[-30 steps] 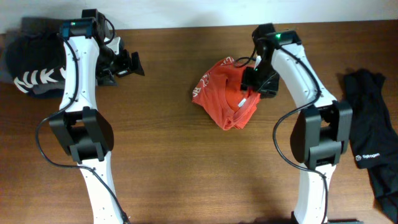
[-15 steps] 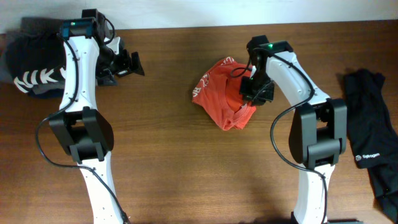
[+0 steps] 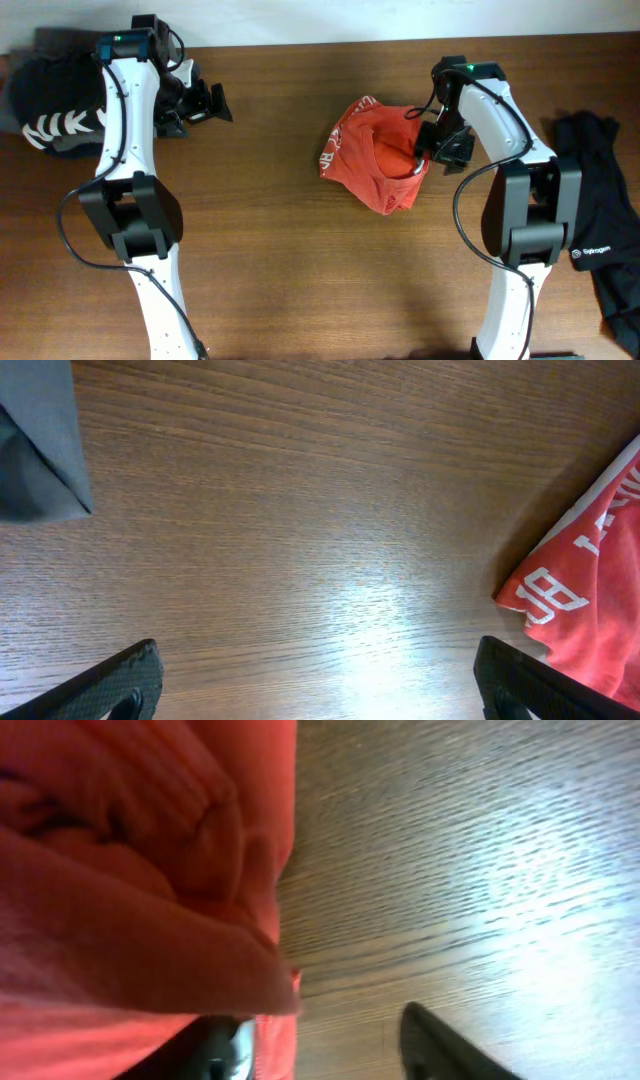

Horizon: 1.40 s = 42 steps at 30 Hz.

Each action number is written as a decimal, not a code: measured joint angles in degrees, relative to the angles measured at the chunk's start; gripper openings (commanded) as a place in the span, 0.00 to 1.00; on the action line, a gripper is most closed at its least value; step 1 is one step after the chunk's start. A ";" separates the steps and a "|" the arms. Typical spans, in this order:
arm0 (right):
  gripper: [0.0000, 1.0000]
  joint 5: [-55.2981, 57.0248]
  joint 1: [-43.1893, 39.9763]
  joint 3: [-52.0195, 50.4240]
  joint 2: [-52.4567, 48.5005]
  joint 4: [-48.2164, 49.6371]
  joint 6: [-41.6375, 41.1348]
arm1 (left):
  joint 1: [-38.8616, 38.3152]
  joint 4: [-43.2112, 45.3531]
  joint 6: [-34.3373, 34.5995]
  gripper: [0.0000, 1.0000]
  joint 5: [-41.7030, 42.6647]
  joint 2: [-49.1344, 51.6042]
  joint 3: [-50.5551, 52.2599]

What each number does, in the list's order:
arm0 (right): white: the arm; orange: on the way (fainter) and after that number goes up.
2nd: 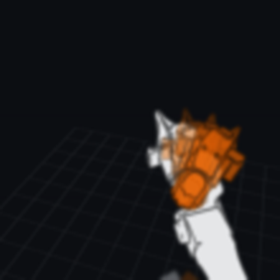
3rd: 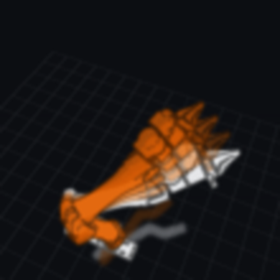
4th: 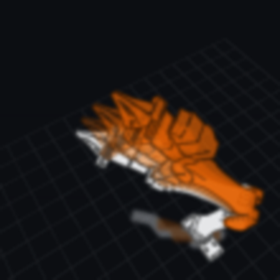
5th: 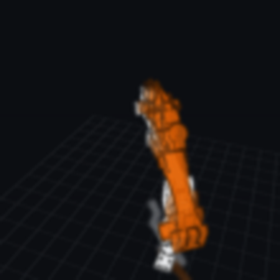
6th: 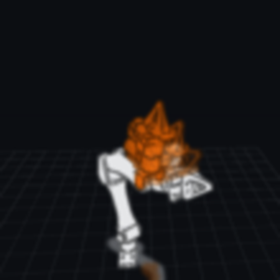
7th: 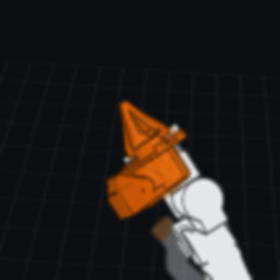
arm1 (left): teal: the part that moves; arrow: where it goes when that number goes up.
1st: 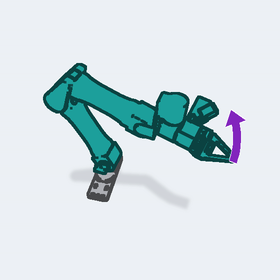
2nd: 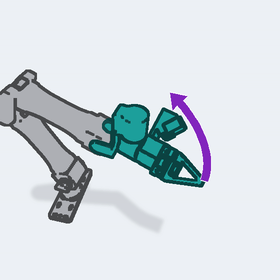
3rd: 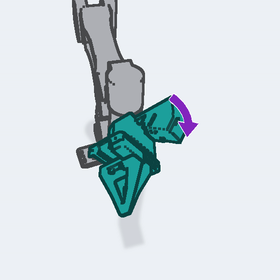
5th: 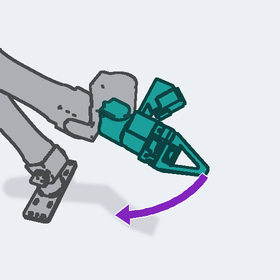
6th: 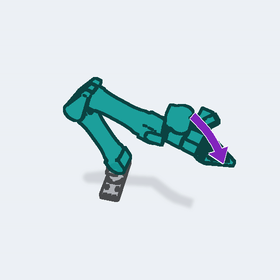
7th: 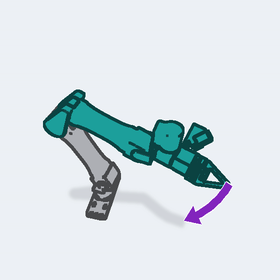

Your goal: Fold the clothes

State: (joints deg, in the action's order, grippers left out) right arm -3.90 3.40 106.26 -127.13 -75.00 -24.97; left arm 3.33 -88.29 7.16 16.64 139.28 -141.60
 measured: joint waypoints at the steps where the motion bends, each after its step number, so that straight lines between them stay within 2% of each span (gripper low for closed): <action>1: 0.69 1.20 -0.11 0.00 0.00 -0.39 0.33 | 0.00 -0.11 0.00 0.99 0.00 0.00 0.00; 4: 0.68 2.75 -1.07 0.31 -0.02 -2.95 0.39 | 0.00 -0.46 -0.52 0.99 1.36 0.00 0.00; 7: 0.69 2.36 -2.60 1.88 -0.02 -4.44 0.94 | -0.63 1.18 -4.13 0.99 5.60 0.00 0.00; 11: 0.72 -6.73 -4.92 8.09 -0.11 -4.68 6.91 | -3.43 4.61 -6.27 0.99 7.80 0.00 0.00; 14: 0.72 -14.21 -5.16 12.92 -0.11 -4.52 10.10 | -5.97 6.67 -5.57 0.99 6.82 0.00 0.00; 17: 0.80 -19.78 -4.42 15.74 -0.11 -3.91 12.09 | -7.52 7.15 -4.17 0.99 3.93 0.00 -0.02; 19: 0.81 -22.21 -2.34 16.15 -0.11 -1.46 12.92 | -7.32 7.26 -3.45 0.99 1.92 0.00 -0.02; 26: 0.70 -19.98 6.75 16.15 -0.39 6.60 11.10 | -5.03 7.54 -0.94 0.99 0.17 0.00 -0.02; 28: 0.70 -19.56 7.96 16.20 -1.31 7.69 9.62 | -4.50 6.86 -0.59 0.99 -0.13 0.00 -0.02; 36: 0.68 -18.43 7.89 16.20 -8.76 7.80 5.51 | -4.48 4.85 -0.39 0.99 -2.49 0.00 -0.02; 42: 0.64 -19.78 7.89 16.20 -9.40 8.94 5.20 | -4.48 4.83 -0.39 0.99 -3.26 0.00 -0.02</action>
State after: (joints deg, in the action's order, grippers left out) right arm -23.68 11.29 122.45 -136.53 -66.06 -19.77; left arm -1.15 -83.46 6.76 13.39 139.28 -141.62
